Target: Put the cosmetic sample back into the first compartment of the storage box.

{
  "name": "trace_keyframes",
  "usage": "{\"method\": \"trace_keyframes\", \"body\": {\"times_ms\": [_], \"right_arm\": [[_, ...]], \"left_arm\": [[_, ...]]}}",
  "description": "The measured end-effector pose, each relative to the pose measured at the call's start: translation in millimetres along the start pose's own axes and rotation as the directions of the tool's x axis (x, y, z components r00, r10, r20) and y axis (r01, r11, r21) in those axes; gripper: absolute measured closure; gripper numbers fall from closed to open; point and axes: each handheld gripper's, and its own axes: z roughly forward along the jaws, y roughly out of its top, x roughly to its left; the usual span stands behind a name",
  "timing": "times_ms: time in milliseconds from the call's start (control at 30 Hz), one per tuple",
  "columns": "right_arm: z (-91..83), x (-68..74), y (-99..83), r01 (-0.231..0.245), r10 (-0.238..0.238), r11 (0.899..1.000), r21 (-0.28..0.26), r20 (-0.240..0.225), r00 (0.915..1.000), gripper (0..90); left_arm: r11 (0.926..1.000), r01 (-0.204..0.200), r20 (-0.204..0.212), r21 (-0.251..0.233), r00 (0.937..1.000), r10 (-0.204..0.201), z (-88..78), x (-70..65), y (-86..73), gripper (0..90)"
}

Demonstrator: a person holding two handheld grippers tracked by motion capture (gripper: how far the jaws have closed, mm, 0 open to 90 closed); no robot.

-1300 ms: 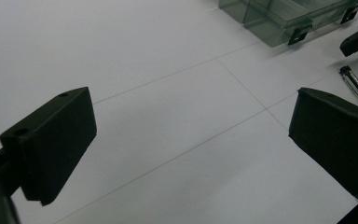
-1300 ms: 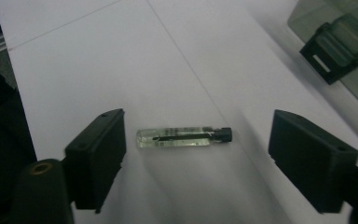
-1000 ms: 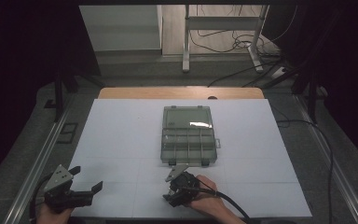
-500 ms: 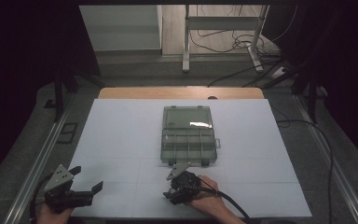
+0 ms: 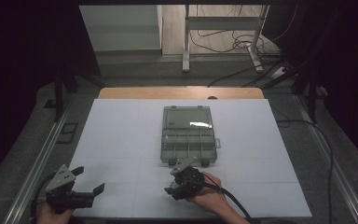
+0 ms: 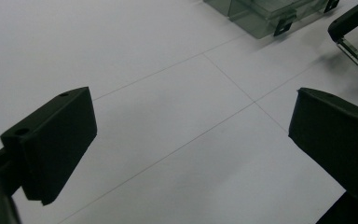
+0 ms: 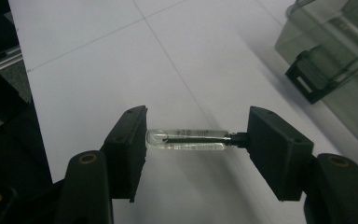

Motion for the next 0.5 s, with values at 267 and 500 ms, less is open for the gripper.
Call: {"method": "trace_keyframes", "body": {"times_ms": [267,500], "right_arm": [[-10.4,-8.9,3.4,-0.024,0.024,0.999,-0.036,0.016,0.9996,39.9],[-16.5,-15.0,5.5,-0.042,0.043,0.998,-0.050,0.019,0.9989,39.9]], "left_arm": [[0.9998,0.016,0.023,0.007,0.9996,-0.016,-0.3,-0.5,0.9,1.7],[0.9997,0.020,0.023,0.012,0.9995,-0.021,0.4,-0.1,0.9,1.7]]}}
